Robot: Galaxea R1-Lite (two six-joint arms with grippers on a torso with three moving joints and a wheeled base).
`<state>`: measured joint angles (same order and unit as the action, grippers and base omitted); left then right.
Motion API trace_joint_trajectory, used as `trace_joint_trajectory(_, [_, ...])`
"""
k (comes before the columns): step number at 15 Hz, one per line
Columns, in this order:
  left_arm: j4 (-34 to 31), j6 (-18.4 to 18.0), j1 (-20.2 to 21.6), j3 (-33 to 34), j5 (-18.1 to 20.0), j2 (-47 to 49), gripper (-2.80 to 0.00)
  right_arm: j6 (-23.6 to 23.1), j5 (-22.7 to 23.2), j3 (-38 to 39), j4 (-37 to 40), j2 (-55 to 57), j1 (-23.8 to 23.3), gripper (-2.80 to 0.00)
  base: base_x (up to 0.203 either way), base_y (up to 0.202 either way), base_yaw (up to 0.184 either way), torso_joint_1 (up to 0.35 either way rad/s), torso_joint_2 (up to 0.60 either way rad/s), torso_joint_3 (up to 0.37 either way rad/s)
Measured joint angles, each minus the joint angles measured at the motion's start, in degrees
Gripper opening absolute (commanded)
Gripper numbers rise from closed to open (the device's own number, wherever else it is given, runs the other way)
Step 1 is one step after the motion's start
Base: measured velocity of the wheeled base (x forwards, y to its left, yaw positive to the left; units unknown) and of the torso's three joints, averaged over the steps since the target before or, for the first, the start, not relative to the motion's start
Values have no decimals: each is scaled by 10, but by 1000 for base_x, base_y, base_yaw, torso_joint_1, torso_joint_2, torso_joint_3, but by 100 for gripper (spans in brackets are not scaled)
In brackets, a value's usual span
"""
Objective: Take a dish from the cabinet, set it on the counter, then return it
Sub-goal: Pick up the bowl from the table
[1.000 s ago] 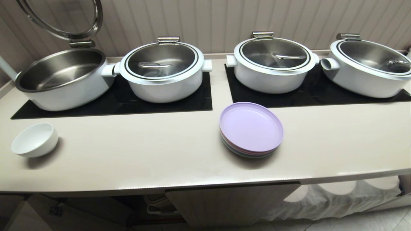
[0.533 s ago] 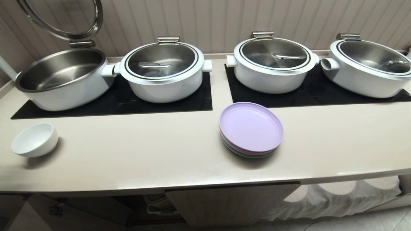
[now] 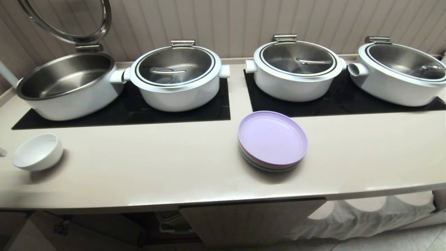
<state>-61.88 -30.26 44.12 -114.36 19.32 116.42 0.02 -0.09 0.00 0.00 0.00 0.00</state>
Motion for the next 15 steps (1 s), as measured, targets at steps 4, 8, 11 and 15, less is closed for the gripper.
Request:
trace_joint_trajectory(4, [3,0,5,0,-3,0,-280,0,0,0,0,0,0,-280,0,0,0,0,0,0])
trace_joint_trajectory(8, [3,0,9,0,-3,-5,0,0,0,0,0,0,0,-280,0,0,0,0,0,0])
trace_joint_trajectory(11, [3,0,9,0,-2,-10,0,0,0,0,0,0,0,-280,0,0,0,0,0,0])
trace_joint_trajectory(15, [5,-1,9,0,1,-11,0,0,0,0,0,0,0,-280,0,0,0,0,0,0])
